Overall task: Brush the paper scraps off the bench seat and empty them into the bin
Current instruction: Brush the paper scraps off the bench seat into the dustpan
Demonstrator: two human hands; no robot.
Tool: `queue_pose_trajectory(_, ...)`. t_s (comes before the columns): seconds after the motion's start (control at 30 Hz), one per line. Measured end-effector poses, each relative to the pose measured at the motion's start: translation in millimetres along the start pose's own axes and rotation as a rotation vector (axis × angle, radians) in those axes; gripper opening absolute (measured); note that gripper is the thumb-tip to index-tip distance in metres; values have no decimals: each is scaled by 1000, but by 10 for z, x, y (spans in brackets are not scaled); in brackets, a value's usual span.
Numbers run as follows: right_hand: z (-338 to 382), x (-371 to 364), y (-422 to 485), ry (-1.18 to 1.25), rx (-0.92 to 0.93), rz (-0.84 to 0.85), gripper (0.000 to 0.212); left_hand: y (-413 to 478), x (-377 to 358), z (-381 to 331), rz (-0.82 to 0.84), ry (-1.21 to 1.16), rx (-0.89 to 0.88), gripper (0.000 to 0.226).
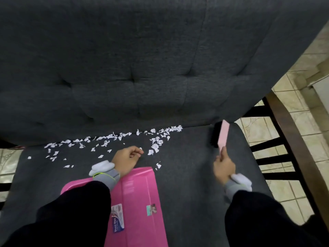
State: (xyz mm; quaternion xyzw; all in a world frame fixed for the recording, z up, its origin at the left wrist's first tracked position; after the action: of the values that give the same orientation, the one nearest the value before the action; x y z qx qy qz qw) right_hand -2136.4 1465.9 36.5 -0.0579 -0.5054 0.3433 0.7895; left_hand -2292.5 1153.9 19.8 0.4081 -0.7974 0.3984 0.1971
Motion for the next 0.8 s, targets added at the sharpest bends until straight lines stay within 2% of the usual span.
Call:
queue_pose_trajectory(0.1,32,170,407,-34,-111,-35,56,176,-63,-173,7,25,-36,28)
queue_pose_trajectory(0.17,59,179,649,-93,-181,6,62,277,-100,-242,15,30,-50,25)
queue_pose_trajectory(0.27,157,-7,829,-178,-238,113,62,379,-121,-278,23,34,-58,29)
queue_pose_trajectory(0.37,319,-272,728,-262,-280,133,68,430,-117,-230,28,42,-58,37)
queue_pose_trajectory(0.53,481,-727,265,-249,-196,247,71,472,-68,-139,48,52,-21,40)
queue_pose_trajectory(0.7,664,-855,-223,-252,49,396,60,472,-26,-141,56,68,-17,39)
queue_pose_trajectory(0.8,707,-836,-389,-164,147,458,54,435,-19,-143,64,67,-20,37)
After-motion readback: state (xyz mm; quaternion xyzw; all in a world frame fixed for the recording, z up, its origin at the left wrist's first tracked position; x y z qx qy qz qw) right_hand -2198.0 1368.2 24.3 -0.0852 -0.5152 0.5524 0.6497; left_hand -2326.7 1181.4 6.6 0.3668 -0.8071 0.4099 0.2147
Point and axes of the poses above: each hand's wrist, its own y-axis towards the middle knuckle, its own x-axis out of the back of the hand, z = x × y, the point moved 9 cm from there along y, towards the middle knuckle, and after that the axes turned 8 degrees about y, right-handed, at the moved point
